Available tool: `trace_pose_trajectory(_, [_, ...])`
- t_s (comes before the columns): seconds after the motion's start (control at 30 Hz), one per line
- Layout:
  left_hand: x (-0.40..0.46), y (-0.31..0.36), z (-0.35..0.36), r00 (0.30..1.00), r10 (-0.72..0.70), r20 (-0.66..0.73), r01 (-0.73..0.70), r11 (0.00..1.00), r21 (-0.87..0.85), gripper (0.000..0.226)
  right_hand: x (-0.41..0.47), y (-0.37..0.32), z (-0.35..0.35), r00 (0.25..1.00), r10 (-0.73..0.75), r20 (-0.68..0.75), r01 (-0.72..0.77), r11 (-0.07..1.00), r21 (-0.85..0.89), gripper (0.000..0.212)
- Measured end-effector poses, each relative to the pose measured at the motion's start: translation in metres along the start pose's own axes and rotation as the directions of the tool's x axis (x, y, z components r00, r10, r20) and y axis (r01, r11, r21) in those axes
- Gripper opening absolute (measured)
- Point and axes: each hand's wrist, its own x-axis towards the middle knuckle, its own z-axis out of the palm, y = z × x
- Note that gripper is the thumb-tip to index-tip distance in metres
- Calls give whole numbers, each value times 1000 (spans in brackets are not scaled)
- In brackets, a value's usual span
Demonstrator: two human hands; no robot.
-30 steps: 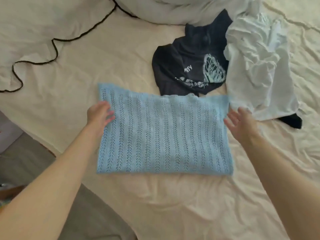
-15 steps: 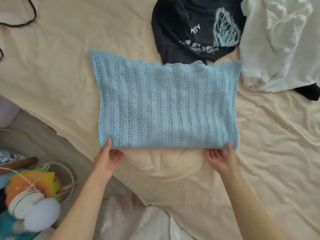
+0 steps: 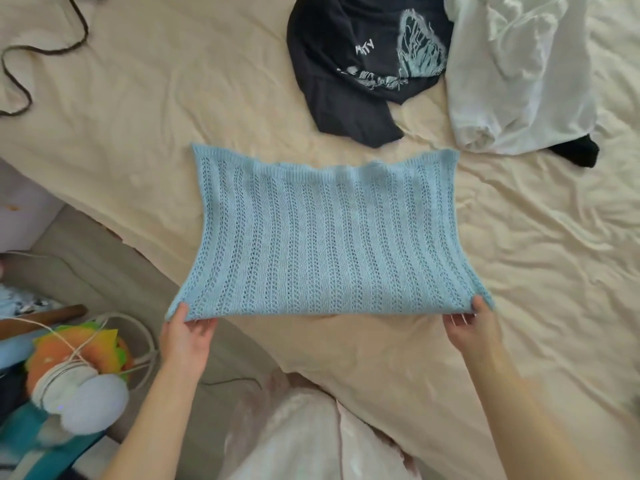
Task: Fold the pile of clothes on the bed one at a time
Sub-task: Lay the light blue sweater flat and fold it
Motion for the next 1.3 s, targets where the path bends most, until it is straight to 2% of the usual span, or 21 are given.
trace_pose_trajectory(0.1, [-9, -11, -3, 1000, 13, 28, -14, 999, 42, 25, 1, 9, -16, 997, -59, -46, 49, 978, -201, 37])
trace_pose_trajectory(0.17, [-13, -12, 4, 995, 57, 80, -63, 996, 64, 19, -2, 19, -17, 941, -307, -142, 195, 837, -512, 40])
trace_pose_trajectory(0.2, [-15, -11, 8, 992, 80, 99, -87, 994, 69, 15, -4, 24, -16, 866, -490, -100, 286, 648, -706, 41])
trace_pose_trajectory(0.27, [-15, -8, 16, 988, 113, 103, -121, 990, 67, 13, -11, 38, -10, 667, -697, 265, 513, 170, -842, 41])
trace_pose_trajectory(0.3, [-16, -7, 19, 988, 121, 93, -127, 990, 59, 15, -14, 48, -7, 549, -685, 479, 621, -50, -782, 38])
trace_pose_trajectory(0.37, [-15, -6, 22, 991, 116, 72, -118, 993, 26, 21, -21, 73, 2, 301, -497, 814, 737, -421, -529, 36])
trace_pose_trajectory(0.43, [-15, -6, 24, 994, 92, 56, -92, 996, -4, 28, -26, 100, 14, 179, -229, 957, 735, -615, -285, 41])
trace_pose_trajectory(0.5, [-17, -7, 23, 996, 74, 54, -72, 997, -31, 35, -31, 122, 25, 237, -4, 972, 724, -666, -179, 48])
trace_pose_trajectory(0.57, [-22, -6, 24, 994, 93, 60, -92, 995, -27, 34, -27, 135, 31, 371, 117, 921, 698, -690, -193, 54])
trace_pose_trajectory(0.63, [-33, -4, 29, 983, 165, 80, -167, 986, 12, 23, -23, 137, 37, 457, 169, 874, 698, -677, -234, 55])
trace_pose_trajectory(0.67, [-41, -3, 35, 970, 222, 100, -227, 972, 52, 16, -25, 134, 41, 488, 182, 854, 741, -602, -296, 52])
trace_pose_trajectory(0.7, [-50, -2, 44, 947, 293, 132, -308, 945, 109, 11, -30, 128, 45, 517, 168, 839, 806, -427, -411, 47])
trace_pose_trajectory(0.73, [-60, -1, 54, 908, 376, 185, -407, 896, 177, 10, -36, 118, 49, 554, 126, 823, 830, -165, -533, 42])
trace_pose_trajectory(0.8, [-85, -5, 79, 757, 546, 357, -647, 701, 299, 15, -47, 91, 50, 650, 50, 759, 690, 379, -616, 34])
trace_pose_trajectory(0.83, [-99, -11, 93, 653, 592, 472, -754, 571, 326, 15, -50, 73, 46, 692, 48, 720, 576, 565, -591, 31])
trace_pose_trajectory(0.93, [-136, -52, 136, 372, 509, 776, -927, 235, 291, 6, -45, 19, 21, 748, 75, 659, 263, 878, -399, 38])
trace_pose_trajectory(1.0, [-153, -92, 162, 205, 286, 936, -978, 32, 204, 17, -28, -13, 2, 779, 63, 624, 152, 946, -286, 46])
trace_pose_trajectory(1.07, [-155, -134, 176, 123, -31, 992, -973, -201, 115, 33, -10, -33, -13, 806, 63, 589, 152, 939, -308, 49])
trace_pose_trajectory(1.1, [-151, -151, 177, 147, -114, 983, -941, -323, 104, 38, -2, -38, -18, 822, 72, 564, 163, 920, -355, 47])
trace_pose_trajectory(1.17, [-135, -170, 169, 242, -101, 965, -856, -491, 163, 46, 12, -38, -21, 860, 82, 503, 181, 874, -451, 32])
trace_pose_trajectory(1.3, [-101, -161, 124, 360, 107, 927, -750, -557, 356, 62, 30, -26, -11, 915, 32, 402, 242, 754, -611, 18])
